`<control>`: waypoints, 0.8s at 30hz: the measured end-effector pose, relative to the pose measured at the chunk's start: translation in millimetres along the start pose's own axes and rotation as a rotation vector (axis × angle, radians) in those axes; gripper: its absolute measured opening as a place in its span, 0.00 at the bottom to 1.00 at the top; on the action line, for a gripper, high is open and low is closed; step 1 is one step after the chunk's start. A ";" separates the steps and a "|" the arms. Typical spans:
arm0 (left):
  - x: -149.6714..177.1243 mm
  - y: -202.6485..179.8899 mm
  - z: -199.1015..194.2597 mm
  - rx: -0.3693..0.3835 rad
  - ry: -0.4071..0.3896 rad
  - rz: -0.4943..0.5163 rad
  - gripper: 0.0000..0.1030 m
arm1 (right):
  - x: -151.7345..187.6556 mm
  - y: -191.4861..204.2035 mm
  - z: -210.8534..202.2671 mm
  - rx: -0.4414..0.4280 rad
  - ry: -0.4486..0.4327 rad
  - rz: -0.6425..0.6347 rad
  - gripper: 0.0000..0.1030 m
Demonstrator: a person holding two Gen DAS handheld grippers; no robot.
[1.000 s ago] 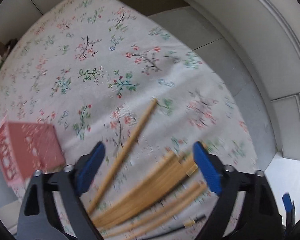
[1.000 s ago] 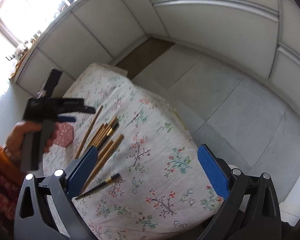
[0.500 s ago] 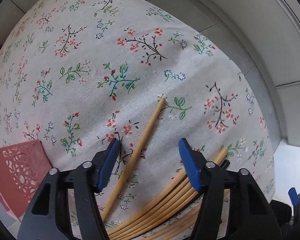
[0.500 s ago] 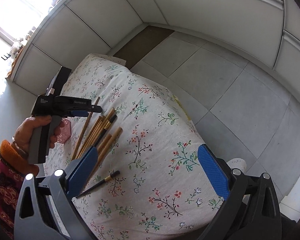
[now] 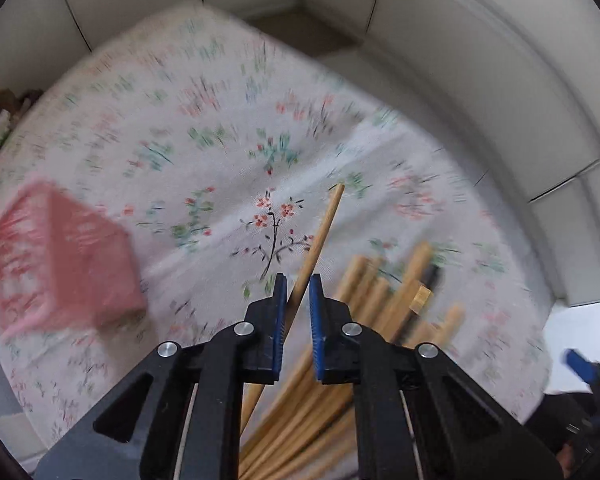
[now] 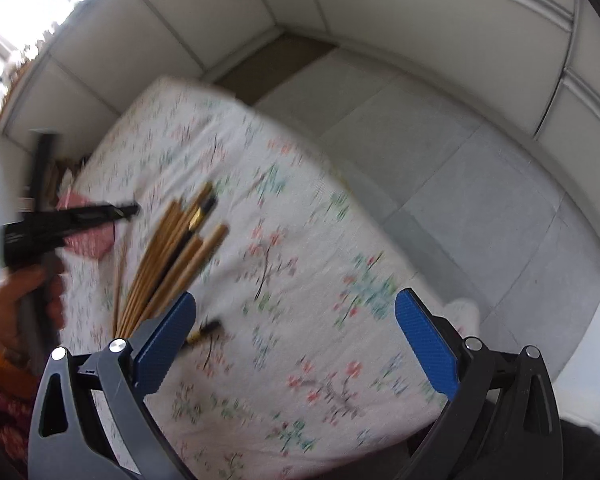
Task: Organize utensils
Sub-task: 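Lower the left gripper onto the bamboo stick pile and grasp one stick, then grasp the black-handled brush with the right gripper while the left lifts its stick upright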
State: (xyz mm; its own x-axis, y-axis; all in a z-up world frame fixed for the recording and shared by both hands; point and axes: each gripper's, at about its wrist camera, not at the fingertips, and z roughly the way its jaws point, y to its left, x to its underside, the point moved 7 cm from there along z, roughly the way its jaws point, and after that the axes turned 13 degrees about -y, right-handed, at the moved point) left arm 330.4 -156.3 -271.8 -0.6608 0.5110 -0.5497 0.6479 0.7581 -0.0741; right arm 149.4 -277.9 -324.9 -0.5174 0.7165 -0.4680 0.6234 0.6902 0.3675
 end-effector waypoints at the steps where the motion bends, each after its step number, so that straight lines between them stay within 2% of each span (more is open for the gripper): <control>1: 2.4 0.0 -19.8 0.013 -0.045 -0.001 0.10 | 6.0 5.5 6.0 -0.004 0.041 0.028 0.93; 3: 8.5 -3.6 -66.3 0.037 -0.143 -0.005 0.10 | 22.0 20.9 21.7 -0.009 0.152 0.094 0.87; 4: 5.7 -3.9 -82.9 0.045 -0.188 -0.010 0.09 | 28.6 28.1 27.1 -0.008 0.191 0.112 0.80; 6: 2.7 10.4 -122.1 0.057 -0.288 -0.039 0.06 | 38.6 42.4 37.9 0.026 0.234 0.136 0.75; 7: 4.2 16.6 -151.1 0.070 -0.347 -0.057 0.06 | 41.1 45.7 40.6 0.043 0.239 0.144 0.75; 11: 3.0 16.5 -205.4 0.057 -0.517 -0.073 0.05 | 52.5 51.0 54.0 0.128 0.287 0.228 0.73; 17: -3.1 17.7 -266.6 0.070 -0.697 -0.086 0.05 | 50.4 61.1 61.9 0.258 0.253 0.311 0.73; 18: -2.9 17.8 -276.1 0.078 -0.721 -0.092 0.05 | 50.4 61.6 62.1 0.301 0.246 0.324 0.72; 20: -2.0 20.3 -285.9 0.080 -0.756 -0.093 0.05 | 49.4 64.6 62.6 0.352 0.223 0.311 0.64; 21: 0.0 18.8 -291.8 0.077 -0.767 -0.095 0.05 | 49.0 66.0 61.7 0.373 0.206 0.301 0.57; 23: 2.2 18.9 -297.0 0.067 -0.785 -0.097 0.05 | 48.1 72.5 61.1 0.409 0.163 0.269 0.36; 24: 2.8 20.6 -298.9 0.068 -0.793 -0.103 0.05 | 47.2 73.5 60.3 0.419 0.143 0.247 0.22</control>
State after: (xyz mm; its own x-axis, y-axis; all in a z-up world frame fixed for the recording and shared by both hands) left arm 228.6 -18.2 -26.2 -0.2693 -0.0198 -0.9629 0.6364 0.7467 -0.1933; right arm 206.2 -199.5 -368.5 -0.3812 0.8804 -0.2821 0.9040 0.4189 0.0857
